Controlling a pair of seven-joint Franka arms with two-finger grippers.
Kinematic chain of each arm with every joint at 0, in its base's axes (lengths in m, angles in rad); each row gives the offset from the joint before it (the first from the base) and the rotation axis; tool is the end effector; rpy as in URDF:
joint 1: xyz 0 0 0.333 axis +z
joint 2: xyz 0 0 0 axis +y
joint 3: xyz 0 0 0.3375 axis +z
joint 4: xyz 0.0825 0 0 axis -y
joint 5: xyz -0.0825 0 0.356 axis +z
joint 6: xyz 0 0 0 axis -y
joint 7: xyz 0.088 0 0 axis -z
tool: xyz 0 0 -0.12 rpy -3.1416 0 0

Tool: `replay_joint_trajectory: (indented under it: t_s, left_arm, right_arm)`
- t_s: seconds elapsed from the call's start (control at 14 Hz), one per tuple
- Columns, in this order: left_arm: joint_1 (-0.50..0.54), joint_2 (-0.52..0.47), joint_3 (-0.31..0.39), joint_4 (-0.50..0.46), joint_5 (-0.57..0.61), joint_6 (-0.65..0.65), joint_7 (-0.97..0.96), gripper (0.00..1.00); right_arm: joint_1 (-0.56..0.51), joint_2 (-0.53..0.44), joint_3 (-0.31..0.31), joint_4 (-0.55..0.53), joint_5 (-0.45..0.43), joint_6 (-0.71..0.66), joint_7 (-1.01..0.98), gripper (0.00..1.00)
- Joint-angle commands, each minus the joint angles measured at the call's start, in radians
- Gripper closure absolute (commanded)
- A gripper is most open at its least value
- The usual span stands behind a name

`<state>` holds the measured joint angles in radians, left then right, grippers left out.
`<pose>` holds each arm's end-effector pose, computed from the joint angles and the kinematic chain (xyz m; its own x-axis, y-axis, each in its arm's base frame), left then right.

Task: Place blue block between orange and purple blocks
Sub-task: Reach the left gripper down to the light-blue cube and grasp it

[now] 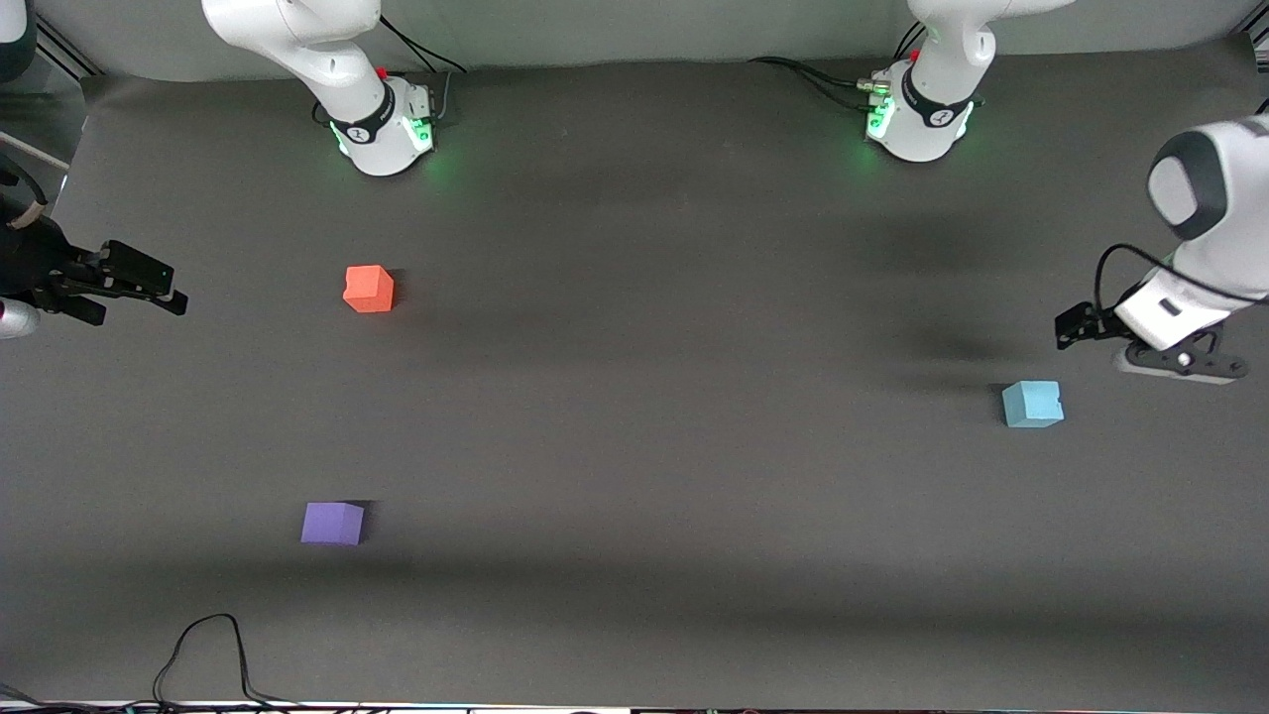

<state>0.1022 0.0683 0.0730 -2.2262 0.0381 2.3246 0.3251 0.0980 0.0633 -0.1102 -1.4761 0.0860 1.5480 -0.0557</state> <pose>0.5103 0.0911 0.3730 0.9844 -0.1752 0.0175 -0.1744 -0.9838 -0.0413 0.5459 0.0061 0.6396 0.9989 0.0456 0.0134 0.0465 -0.9958 -0.0783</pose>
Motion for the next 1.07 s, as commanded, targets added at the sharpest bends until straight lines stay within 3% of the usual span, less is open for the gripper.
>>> replay_joint_trajectory:
  t_s: [0.0, 0.43, 0.86, 0.93, 1.0]
  left_arm:
    - [-0.006, 0.089, 0.004, 0.007, 0.012, 0.088, 0.02, 0.0]
    - [-0.007, 0.243, 0.002, 0.007, -0.001, 0.231, 0.022, 0.0]
    - [-0.009, 0.327, 0.001, 0.014, -0.004, 0.306, 0.019, 0.0]
    - [-0.009, 0.334, 0.001, 0.017, -0.004, 0.306, 0.019, 0.02]
    - [-0.007, 0.334, -0.001, 0.022, -0.004, 0.306, 0.02, 0.12]
  right_arm:
    - [0.008, 0.004, 0.0, 0.01, -0.005, 0.007, 0.013, 0.0]
    - [0.008, 0.007, 0.003, 0.007, -0.005, 0.012, 0.011, 0.0]
    - [0.008, 0.009, 0.003, 0.005, -0.005, 0.012, 0.01, 0.0]
    - [0.008, 0.009, 0.003, 0.005, -0.005, 0.012, 0.008, 0.0]
    - [0.008, 0.009, 0.003, 0.005, -0.005, 0.012, 0.007, 0.0]
